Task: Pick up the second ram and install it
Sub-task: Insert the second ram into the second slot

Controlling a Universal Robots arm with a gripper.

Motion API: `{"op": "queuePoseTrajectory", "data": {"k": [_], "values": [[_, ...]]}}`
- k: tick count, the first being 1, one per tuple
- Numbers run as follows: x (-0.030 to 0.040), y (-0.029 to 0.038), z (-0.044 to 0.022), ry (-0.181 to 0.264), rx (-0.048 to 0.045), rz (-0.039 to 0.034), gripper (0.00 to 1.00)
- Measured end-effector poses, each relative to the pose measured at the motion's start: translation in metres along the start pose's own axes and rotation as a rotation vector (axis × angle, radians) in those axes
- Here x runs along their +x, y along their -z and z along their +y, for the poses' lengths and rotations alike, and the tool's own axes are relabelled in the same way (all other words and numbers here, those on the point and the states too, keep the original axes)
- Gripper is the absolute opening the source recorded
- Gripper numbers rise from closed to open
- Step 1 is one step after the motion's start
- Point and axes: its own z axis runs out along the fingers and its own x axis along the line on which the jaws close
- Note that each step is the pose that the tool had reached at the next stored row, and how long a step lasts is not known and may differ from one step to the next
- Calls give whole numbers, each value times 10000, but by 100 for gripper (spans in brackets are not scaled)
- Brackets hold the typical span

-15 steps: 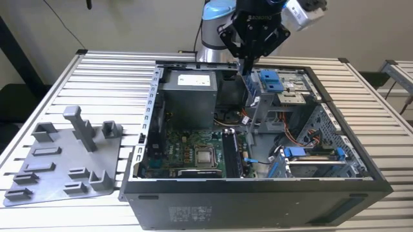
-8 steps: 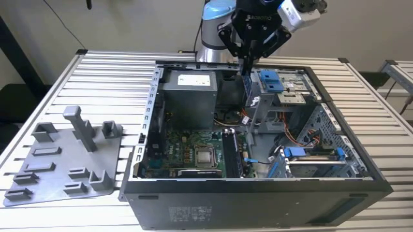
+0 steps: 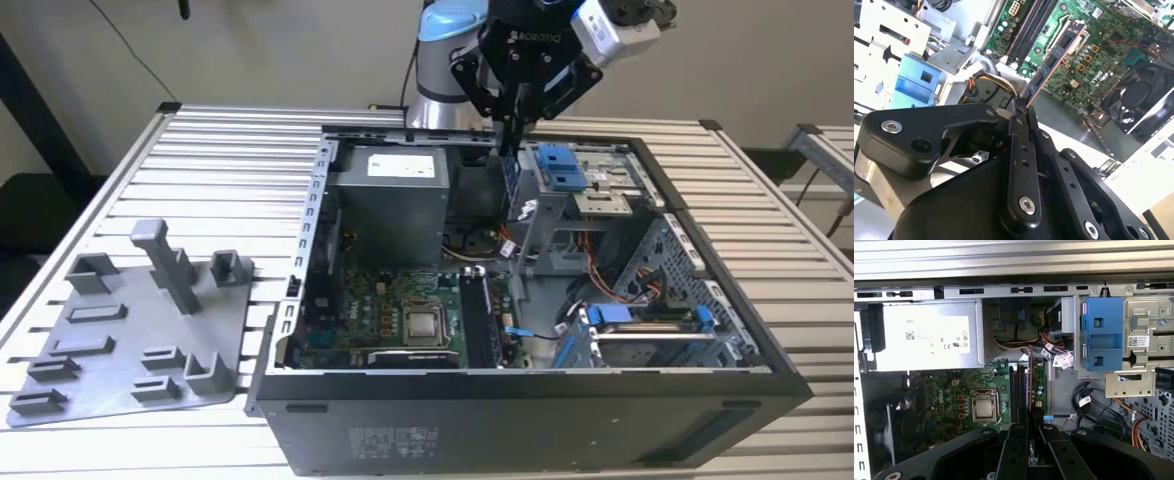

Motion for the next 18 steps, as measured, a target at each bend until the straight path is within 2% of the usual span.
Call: {"op": "queuePoseTrajectory", "data": {"k": [10, 18], "values": [[-54, -43, -19, -1, 0, 0, 14], [-54, -48, -20, -1, 0, 0, 14]]}}
